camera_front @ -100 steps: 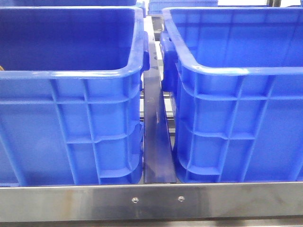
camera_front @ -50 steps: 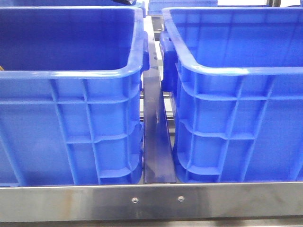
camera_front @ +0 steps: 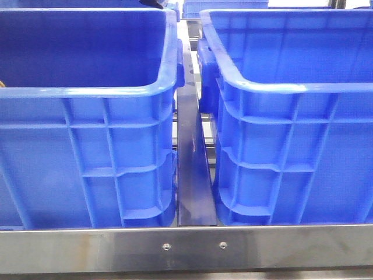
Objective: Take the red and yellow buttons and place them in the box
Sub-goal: 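Move the right gripper with the red button over the empty crate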
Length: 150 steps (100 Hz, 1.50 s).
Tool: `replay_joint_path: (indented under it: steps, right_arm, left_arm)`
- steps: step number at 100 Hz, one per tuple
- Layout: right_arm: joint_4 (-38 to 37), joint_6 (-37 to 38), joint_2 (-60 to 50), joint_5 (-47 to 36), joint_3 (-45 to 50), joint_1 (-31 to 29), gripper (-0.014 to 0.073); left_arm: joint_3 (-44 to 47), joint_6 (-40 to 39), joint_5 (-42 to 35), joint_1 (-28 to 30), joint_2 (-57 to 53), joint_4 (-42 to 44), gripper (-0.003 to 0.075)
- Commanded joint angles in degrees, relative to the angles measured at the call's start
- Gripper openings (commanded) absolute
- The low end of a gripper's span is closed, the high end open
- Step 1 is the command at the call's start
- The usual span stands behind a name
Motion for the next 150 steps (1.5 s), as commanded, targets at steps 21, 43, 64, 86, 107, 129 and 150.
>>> replay_joint_path:
  steps: [21, 43, 64, 86, 107, 129, 150]
  right_arm:
    - [3.6, -6.1, -1.5, -3.5, -2.1, 0.1, 0.0213]
    - [3.6, -12.7, -4.3, -11.8, -2.7, -1.6, 0.0213]
    - [3.6, -20.4, -5.7, -23.3, -3.7, -5.5, 0.0213]
    - [3.6, -29.3, -3.8, -40.2, -3.7, -6.1, 0.0213]
    - [0.2, -31.2, 3.8, -44.1, -6.1, -6.1, 0.0213]
    - [-3.4, -31.2, 13.1, -44.8, -12.5, -6.6, 0.0213]
    - [-3.1, -31.0, 18.6, -43.2, -14.5, -10.9, 0.0213]
  left_arm:
    - [2.4, -0.8, -3.1, 3.7, -4.2, 2.1, 0.0169]
    - [2.4, -0.8, -3.5, 3.7, -4.4, 2.2, -0.0019]
    - [2.4, -0.8, -3.5, 3.7, -4.4, 2.2, -0.0019]
    - [2.4, -0.8, -3.5, 3.7, -4.4, 2.2, -0.0019]
    - [2.4, -0.8, -3.7, 3.7, -4.4, 2.2, -0.0019]
    - [2.4, -0.8, -3.8, 3.7, -4.4, 2.2, -0.0019]
    - [2.4, -0.8, -4.3, 3.7, -4.4, 2.5, -0.0019]
